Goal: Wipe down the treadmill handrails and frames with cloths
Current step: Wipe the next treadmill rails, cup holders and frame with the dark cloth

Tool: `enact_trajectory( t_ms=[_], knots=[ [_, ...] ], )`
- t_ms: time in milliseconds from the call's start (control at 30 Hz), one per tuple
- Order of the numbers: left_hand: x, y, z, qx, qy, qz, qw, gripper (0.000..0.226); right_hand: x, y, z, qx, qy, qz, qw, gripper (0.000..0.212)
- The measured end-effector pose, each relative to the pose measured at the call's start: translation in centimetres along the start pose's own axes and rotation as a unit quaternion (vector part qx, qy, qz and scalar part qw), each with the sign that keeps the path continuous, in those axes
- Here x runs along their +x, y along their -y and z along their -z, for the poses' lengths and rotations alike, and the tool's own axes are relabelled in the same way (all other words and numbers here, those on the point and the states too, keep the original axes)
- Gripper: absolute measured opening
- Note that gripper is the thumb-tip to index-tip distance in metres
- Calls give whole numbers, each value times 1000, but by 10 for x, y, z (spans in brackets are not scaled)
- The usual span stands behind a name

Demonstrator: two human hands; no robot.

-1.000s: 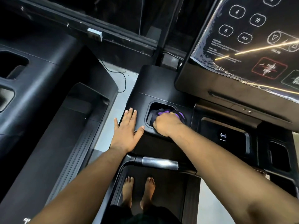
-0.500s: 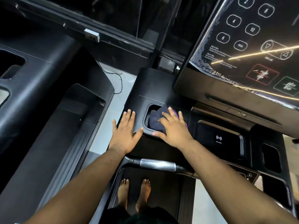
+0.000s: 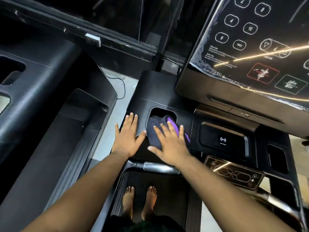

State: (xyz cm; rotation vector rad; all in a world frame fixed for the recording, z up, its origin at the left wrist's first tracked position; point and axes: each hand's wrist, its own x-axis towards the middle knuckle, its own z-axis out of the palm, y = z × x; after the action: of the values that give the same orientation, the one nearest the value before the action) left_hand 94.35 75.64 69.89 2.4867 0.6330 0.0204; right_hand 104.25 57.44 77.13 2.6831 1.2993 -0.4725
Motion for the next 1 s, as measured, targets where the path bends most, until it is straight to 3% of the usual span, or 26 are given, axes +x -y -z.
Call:
enact_trajectory(
  t_ms=[67, 267, 500, 733, 867, 933, 1000],
  knots=[
    [-1, 1, 1, -7, 2, -4, 1000, 84, 10, 17, -10, -17, -14, -3, 1000, 93],
    [-10, 3, 0, 17, -2, -26, 1000, 84, -10, -23, -13, -144, -58, 4, 988, 79],
    [-9, 3, 0, 7, -3, -28, 1000, 82, 34, 33, -1, 60, -56, -26, 996, 59],
    [-21, -9, 13, 4, -11, -24, 1000, 90, -14, 13, 11, 73, -24, 132, 988, 54],
    [-49, -30, 25, -81, -39, 14, 996, 98, -38, 16, 19, 95, -101, 101, 985, 52],
    [-69, -43, 29, -160, -39, 39, 986, 88, -51, 21, 21, 115, -135, 97, 979, 52],
    [-99, -60, 35, -306, -57, 90, 946, 67, -68, 28, 19, 117, -160, 127, 972, 52]
  ],
)
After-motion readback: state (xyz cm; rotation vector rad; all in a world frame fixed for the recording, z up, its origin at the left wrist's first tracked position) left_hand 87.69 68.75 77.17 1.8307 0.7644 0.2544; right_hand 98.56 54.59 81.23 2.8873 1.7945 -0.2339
